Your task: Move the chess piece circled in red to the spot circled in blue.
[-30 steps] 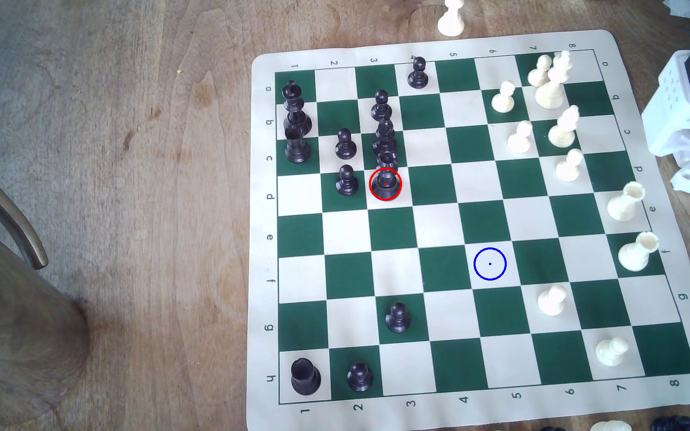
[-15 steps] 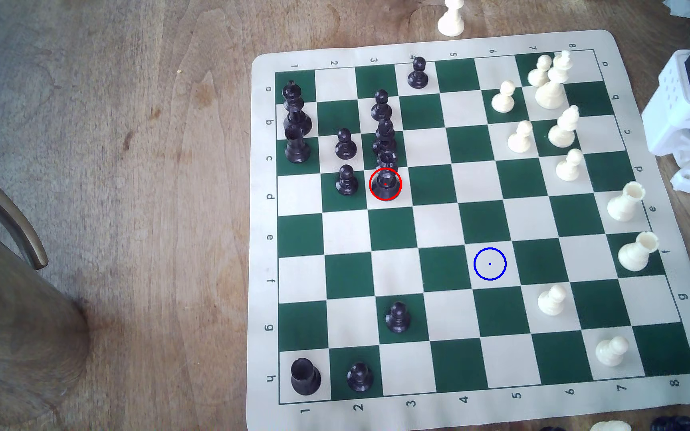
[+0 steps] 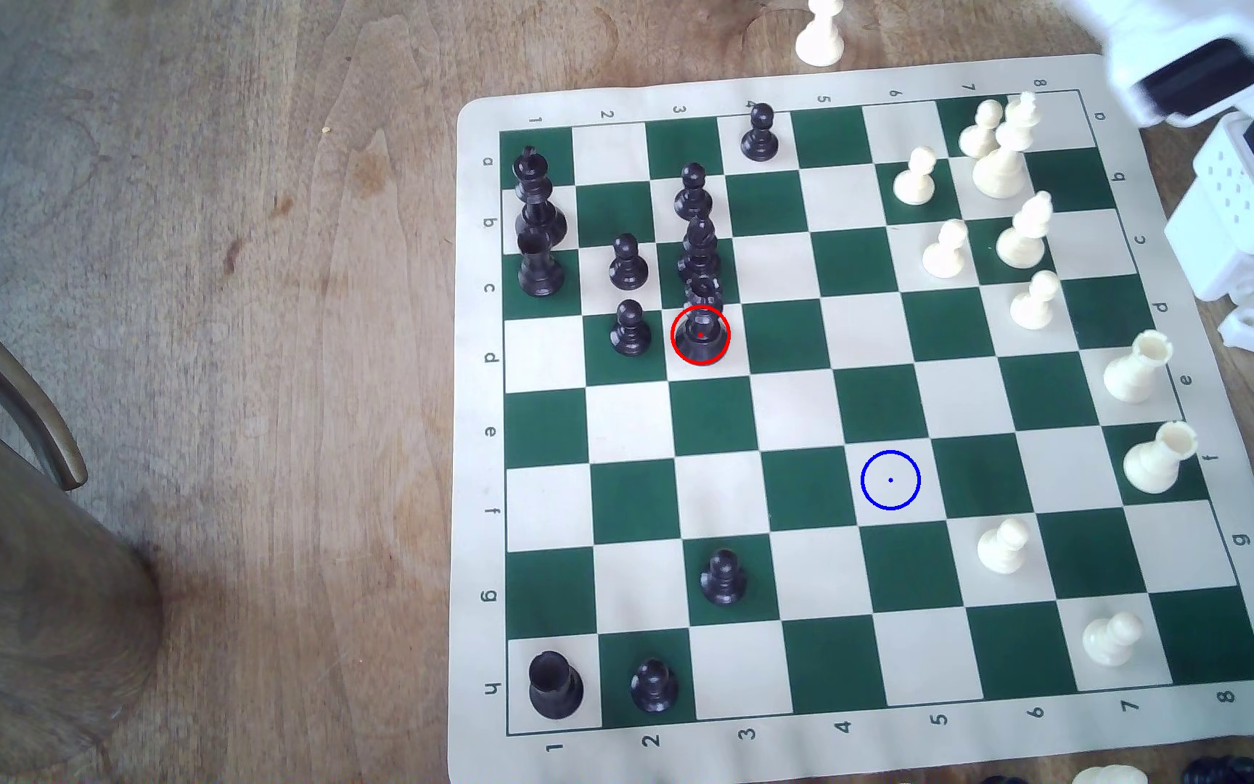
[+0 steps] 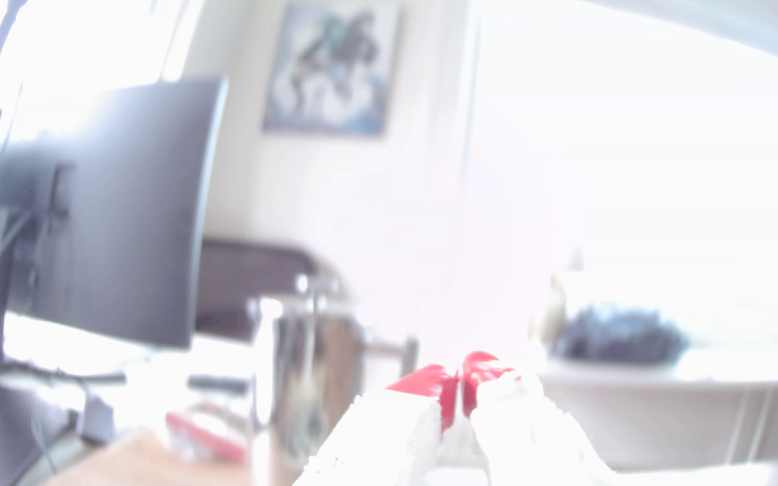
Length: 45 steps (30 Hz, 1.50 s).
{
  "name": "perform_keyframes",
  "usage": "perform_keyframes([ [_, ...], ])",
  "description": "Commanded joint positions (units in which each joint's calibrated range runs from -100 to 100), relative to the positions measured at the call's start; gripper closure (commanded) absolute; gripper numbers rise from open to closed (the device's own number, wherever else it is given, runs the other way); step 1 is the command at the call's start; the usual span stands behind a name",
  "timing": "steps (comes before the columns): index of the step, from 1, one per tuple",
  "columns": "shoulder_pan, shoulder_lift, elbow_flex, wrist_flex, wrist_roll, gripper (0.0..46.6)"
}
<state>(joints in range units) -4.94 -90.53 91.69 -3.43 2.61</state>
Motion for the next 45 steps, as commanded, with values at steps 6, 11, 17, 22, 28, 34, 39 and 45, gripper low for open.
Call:
perform_keyframes([
  [6,0.4,26.8,-45.8,49.0,-12.1,45.6],
  [11,-0.4,47.5,-68.0,62.0,-18.1,41.3],
  [17,-4.9,67.7,-83.3,69.5,-23.1,39.9],
  [22,-2.0,84.8,-94.9,76.0,-21.6,35.8],
  [28,-0.5,95.1,-105.3,79.3,-20.8,34.6],
  [34,0.6,101.2,-114.1,82.0,-19.5,33.7],
  [39,1.3,103.4,-114.1,82.4,-18.7,33.2],
  [45,2.8,105.3,-113.3,82.0,-17.1,33.2],
])
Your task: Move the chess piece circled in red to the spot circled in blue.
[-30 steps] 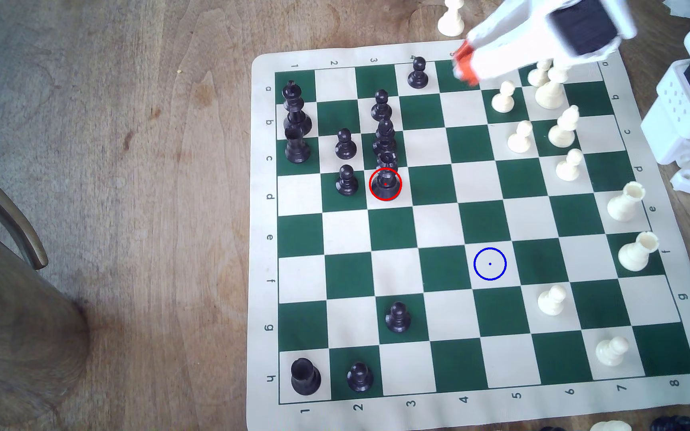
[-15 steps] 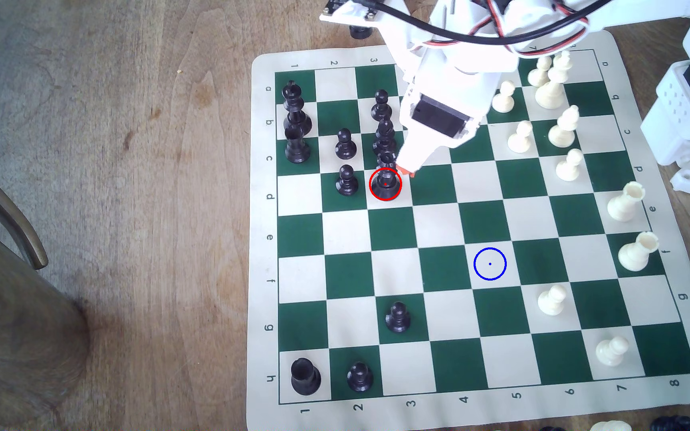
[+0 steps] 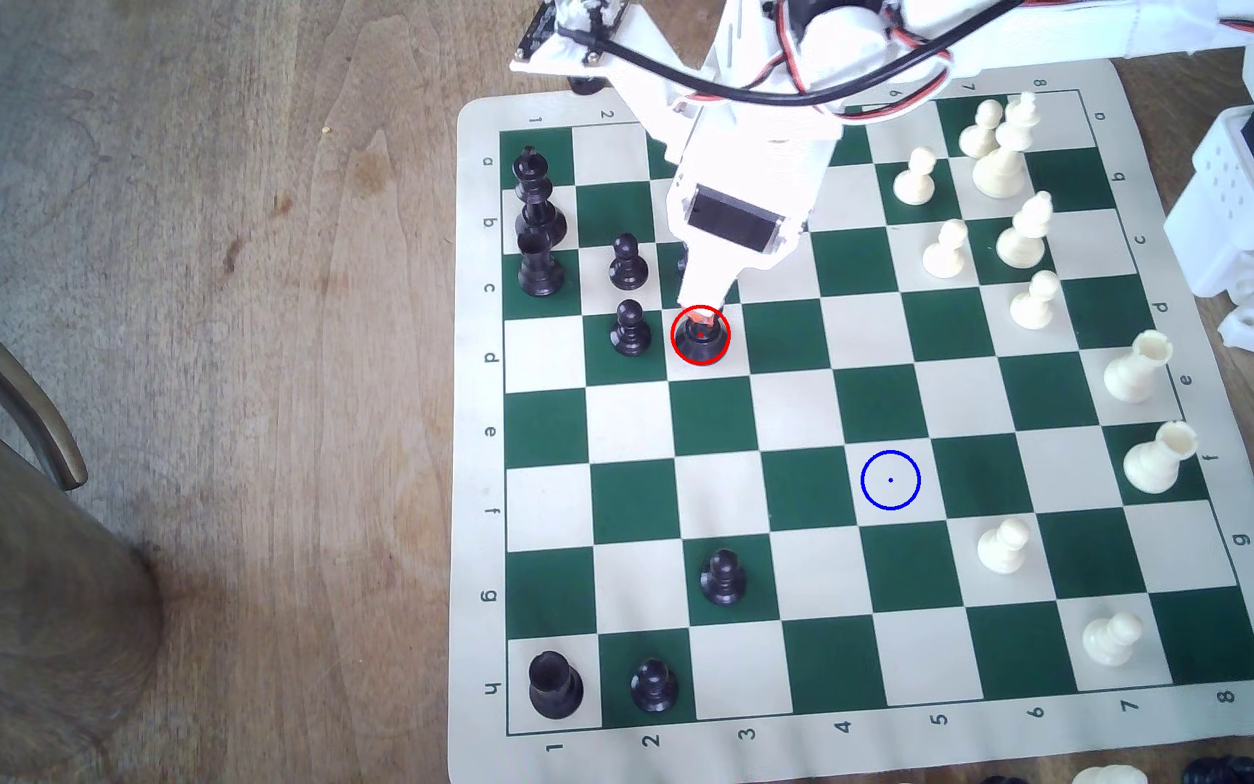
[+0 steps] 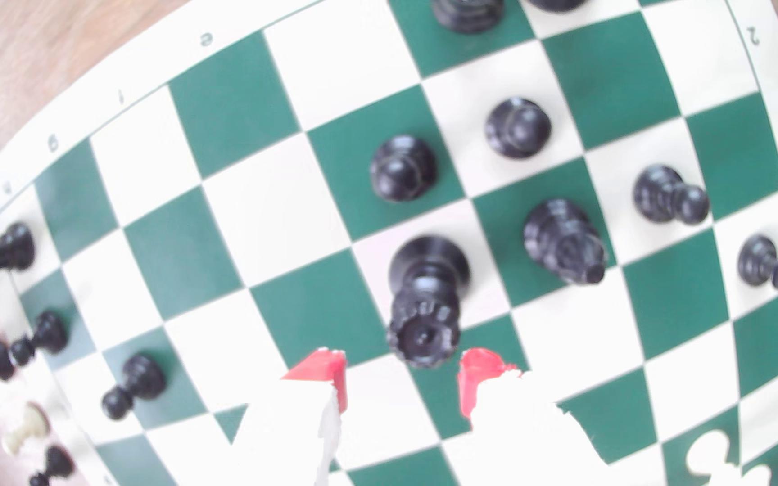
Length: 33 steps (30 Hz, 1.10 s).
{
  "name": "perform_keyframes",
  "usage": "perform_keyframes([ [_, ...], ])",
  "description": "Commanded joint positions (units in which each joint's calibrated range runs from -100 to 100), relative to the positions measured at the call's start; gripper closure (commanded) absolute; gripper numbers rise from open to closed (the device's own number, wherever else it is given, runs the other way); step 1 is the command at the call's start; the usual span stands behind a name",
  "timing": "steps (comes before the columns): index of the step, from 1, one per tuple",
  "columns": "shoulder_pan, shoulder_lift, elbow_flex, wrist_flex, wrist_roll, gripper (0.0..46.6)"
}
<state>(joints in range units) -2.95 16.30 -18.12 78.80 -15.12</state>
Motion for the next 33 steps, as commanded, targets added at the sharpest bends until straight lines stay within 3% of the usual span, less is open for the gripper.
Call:
perform_keyframes([
  [1,0.8,-1.4,-3.5,-0.4,0.7,33.2],
  [22,0.8,-0.2,3.3,-5.7,0.9,32.9],
  [33,0.3,0.1,5.6,-6.5,0.9,36.2],
])
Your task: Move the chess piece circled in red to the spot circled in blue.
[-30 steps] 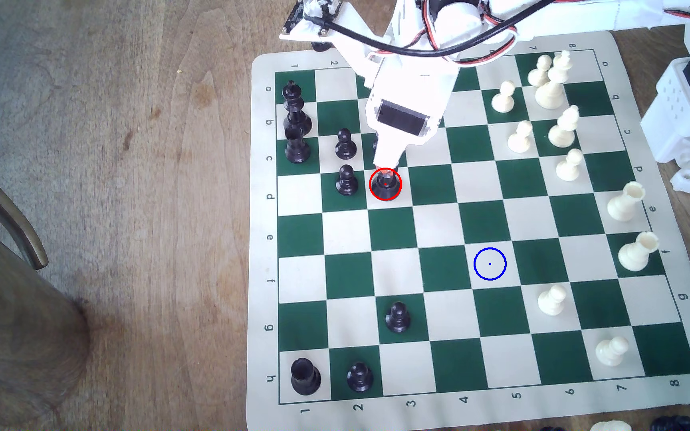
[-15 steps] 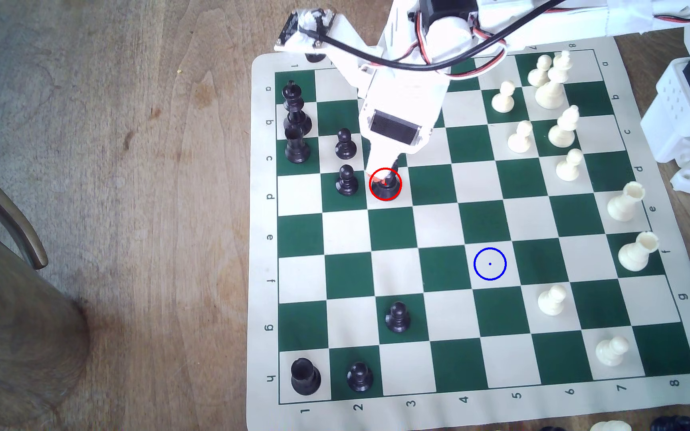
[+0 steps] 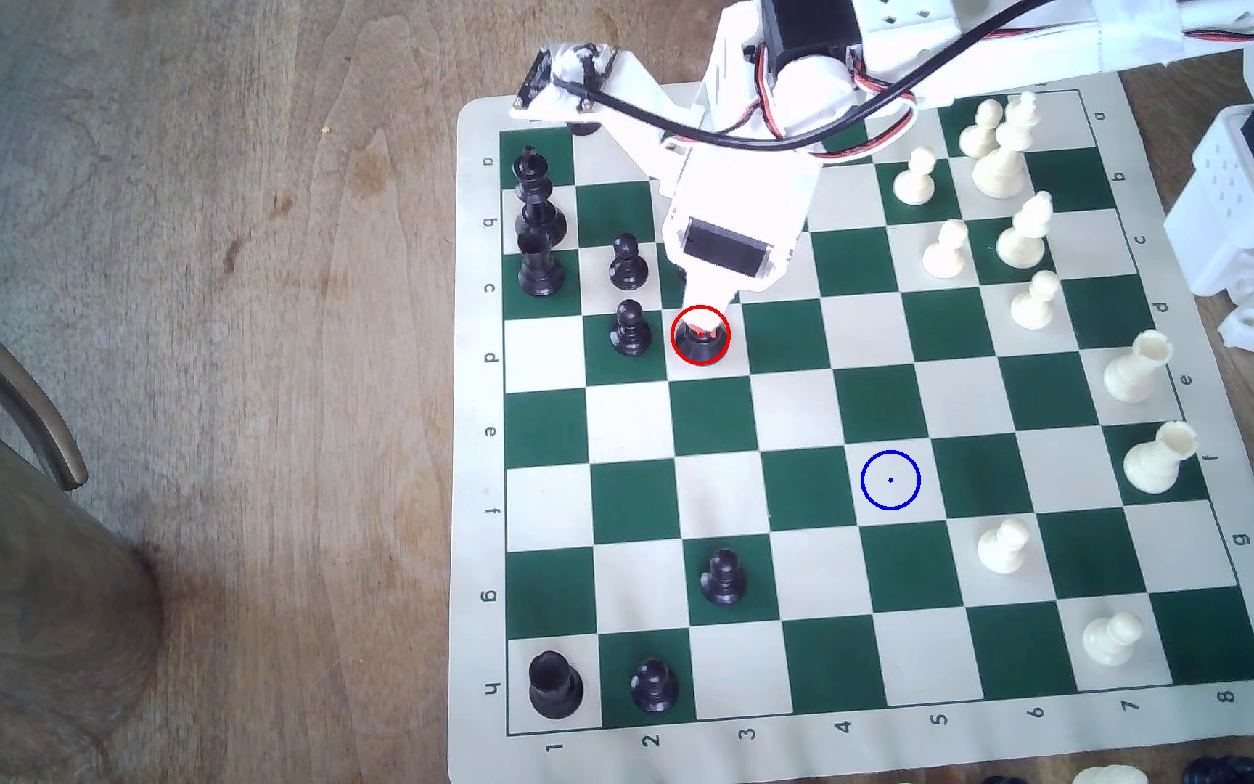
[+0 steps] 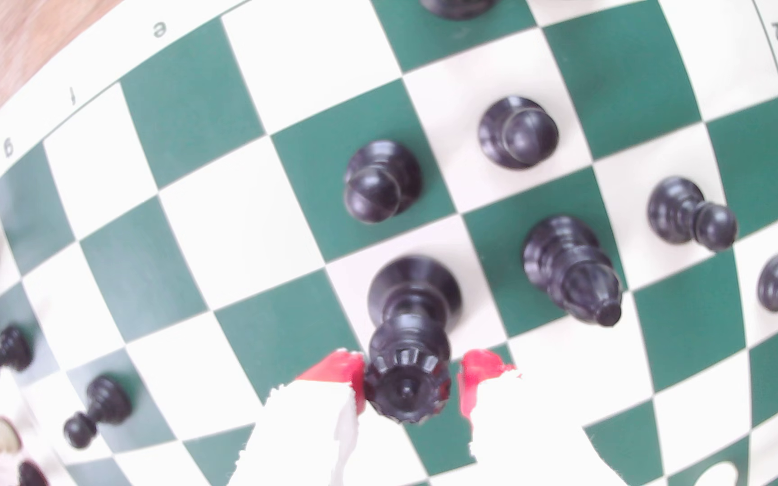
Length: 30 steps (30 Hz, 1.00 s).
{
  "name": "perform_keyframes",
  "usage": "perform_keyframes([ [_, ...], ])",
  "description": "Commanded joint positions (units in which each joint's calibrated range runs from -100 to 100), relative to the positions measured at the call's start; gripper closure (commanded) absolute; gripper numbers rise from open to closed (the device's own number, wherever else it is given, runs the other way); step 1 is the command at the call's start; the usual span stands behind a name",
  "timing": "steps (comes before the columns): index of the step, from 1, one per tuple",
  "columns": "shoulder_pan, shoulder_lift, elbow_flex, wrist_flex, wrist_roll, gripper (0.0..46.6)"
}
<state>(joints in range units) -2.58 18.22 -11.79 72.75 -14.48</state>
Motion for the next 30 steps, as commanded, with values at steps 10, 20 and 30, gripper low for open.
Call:
perform_keyframes([
  [10,0.0,-1.8,-0.7,-1.6,0.2,43.8],
  [20,0.0,-3.7,-7.1,2.4,0.3,46.4],
  [30,0.1,-10.1,-21.6,17.2,0.0,46.4],
])
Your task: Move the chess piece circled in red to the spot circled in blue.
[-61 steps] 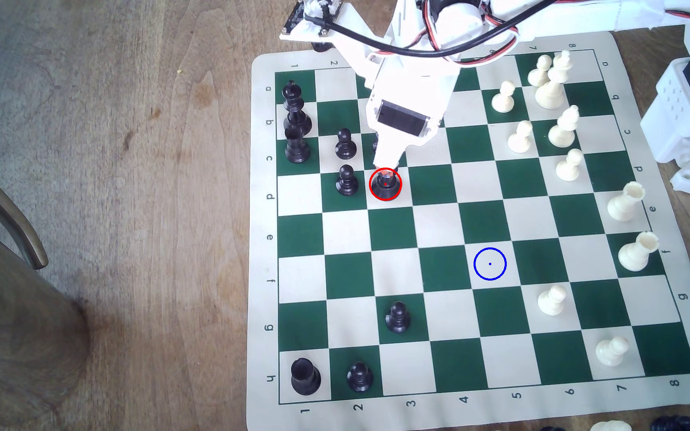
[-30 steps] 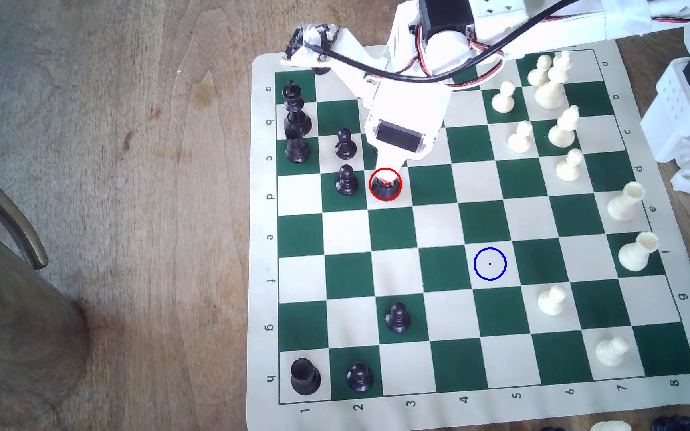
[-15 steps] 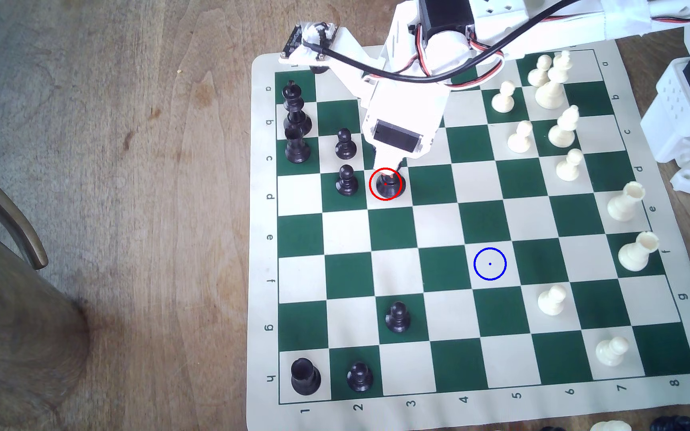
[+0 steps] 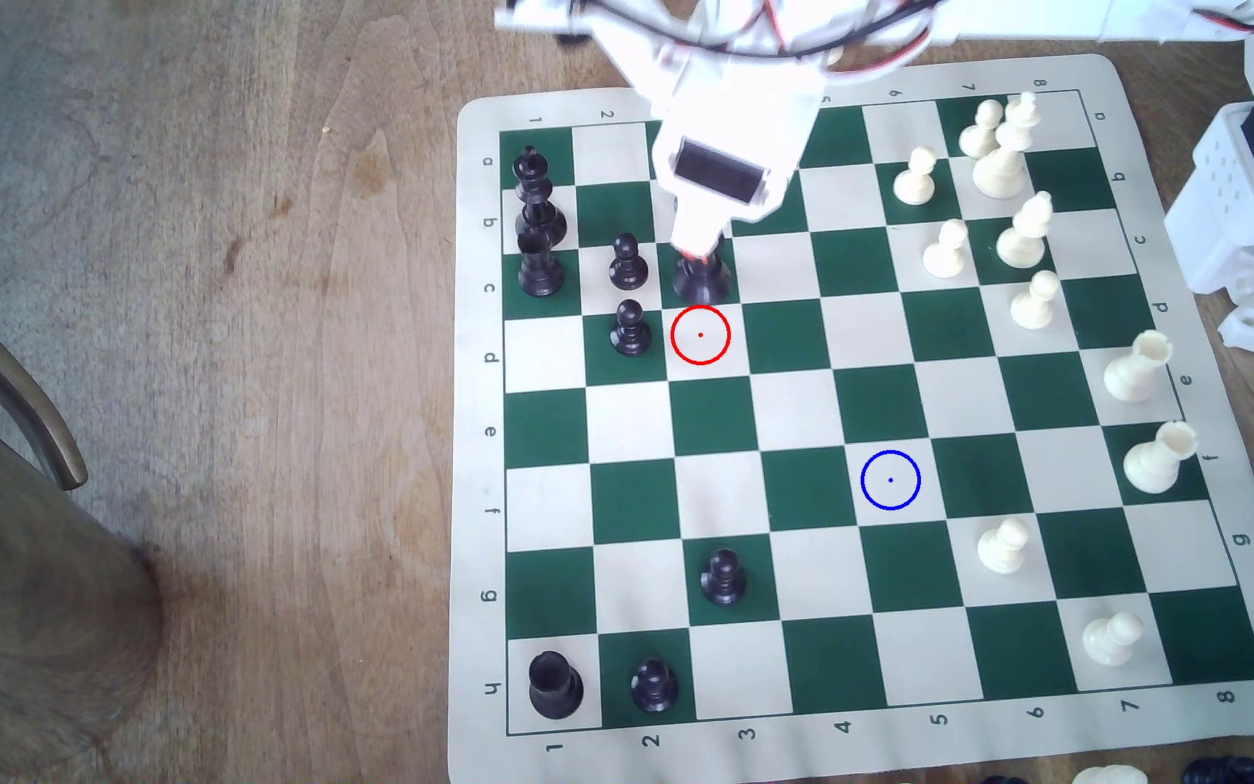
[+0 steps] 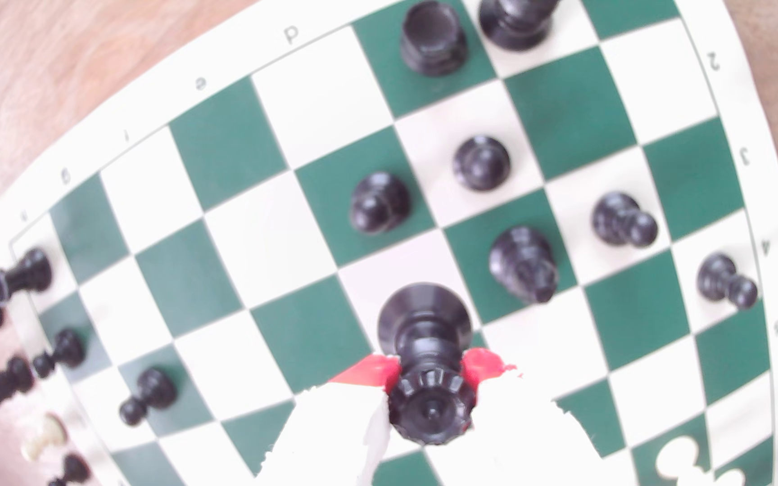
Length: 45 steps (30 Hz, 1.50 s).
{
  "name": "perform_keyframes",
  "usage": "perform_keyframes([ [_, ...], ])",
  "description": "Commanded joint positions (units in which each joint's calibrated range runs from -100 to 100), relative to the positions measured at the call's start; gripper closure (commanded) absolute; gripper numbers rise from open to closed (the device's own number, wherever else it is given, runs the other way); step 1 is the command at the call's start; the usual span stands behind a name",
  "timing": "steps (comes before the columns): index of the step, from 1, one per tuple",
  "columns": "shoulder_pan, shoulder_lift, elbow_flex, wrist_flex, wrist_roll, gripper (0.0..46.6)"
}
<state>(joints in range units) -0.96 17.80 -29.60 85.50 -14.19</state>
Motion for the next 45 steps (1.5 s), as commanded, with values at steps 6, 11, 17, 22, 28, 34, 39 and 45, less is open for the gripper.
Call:
perform_keyframes([
  [6,-7.8,-31.0,24.8,-3.4,-1.0,46.4],
  [11,-15.0,-43.9,44.4,-6.8,-2.5,46.4],
  [17,-18.6,-44.0,57.7,-15.1,-3.2,46.4],
  [22,-20.0,-39.9,59.7,-19.6,-3.6,46.4],
  [28,-21.8,-35.8,57.9,-21.8,-3.9,46.4],
  [34,-23.6,-32.3,57.5,-24.2,-4.0,46.4],
  [39,-22.9,-32.2,56.9,-24.7,-3.3,46.4],
  [45,-21.3,-32.7,56.4,-24.2,-2.5,46.4],
])
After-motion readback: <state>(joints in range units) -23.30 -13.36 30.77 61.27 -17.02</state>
